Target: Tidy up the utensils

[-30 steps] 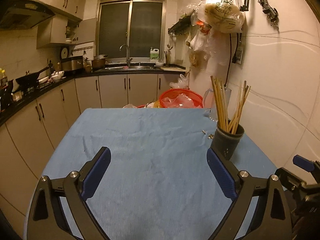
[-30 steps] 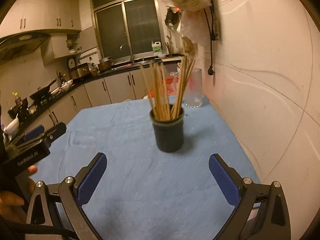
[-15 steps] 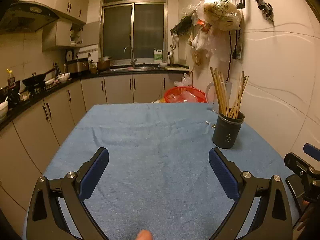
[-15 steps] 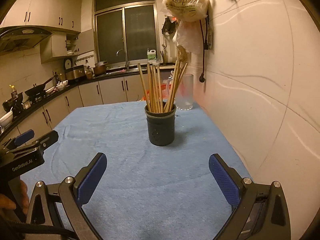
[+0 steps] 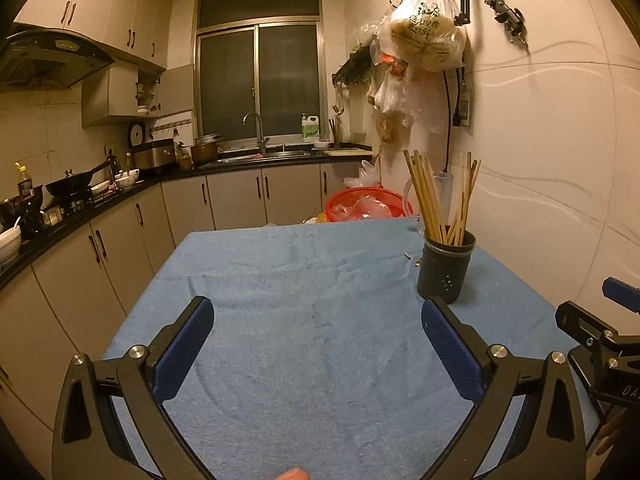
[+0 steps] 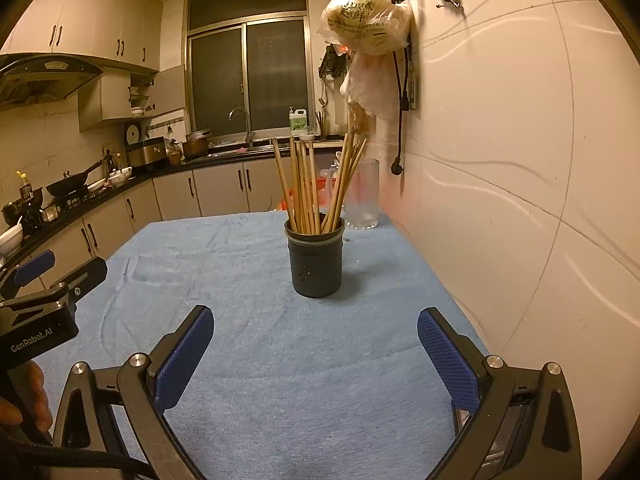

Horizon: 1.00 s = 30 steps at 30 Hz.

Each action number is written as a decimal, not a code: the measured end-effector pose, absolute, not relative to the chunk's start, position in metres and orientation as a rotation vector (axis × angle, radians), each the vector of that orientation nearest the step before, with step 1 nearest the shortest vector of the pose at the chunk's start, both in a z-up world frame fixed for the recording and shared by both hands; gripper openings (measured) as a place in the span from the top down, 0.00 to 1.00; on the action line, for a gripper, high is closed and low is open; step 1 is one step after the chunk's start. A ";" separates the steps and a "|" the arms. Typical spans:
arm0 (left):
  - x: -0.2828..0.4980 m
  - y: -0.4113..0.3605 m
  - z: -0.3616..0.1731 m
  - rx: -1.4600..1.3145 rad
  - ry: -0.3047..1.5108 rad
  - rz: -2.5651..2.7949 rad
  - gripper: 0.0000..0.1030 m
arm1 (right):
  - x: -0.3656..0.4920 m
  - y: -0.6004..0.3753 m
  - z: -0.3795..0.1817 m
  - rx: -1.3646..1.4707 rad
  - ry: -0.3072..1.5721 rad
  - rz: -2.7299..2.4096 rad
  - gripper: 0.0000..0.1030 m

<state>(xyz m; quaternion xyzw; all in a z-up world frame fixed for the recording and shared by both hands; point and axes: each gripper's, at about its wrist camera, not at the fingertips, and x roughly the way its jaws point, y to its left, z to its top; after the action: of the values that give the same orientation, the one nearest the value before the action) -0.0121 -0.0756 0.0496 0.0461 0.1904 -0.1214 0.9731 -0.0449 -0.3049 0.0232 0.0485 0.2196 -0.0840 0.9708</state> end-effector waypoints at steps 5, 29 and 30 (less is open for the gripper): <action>-0.014 -0.077 0.052 0.096 0.367 -0.249 0.00 | -0.046 -0.304 0.026 0.087 0.435 -0.185 0.00; -0.018 -0.081 0.056 0.082 0.329 -0.276 0.00 | -0.047 -0.304 0.030 0.085 0.421 -0.203 0.00; -0.018 -0.080 0.055 0.084 0.329 -0.279 0.00 | -0.047 -0.304 0.029 0.083 0.421 -0.203 0.00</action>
<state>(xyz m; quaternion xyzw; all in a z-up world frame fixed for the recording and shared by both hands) -0.0183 -0.0800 0.0554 0.0414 0.1632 -0.1382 0.9760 -0.0472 -0.3038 0.0294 0.0411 0.2084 -0.1005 0.9720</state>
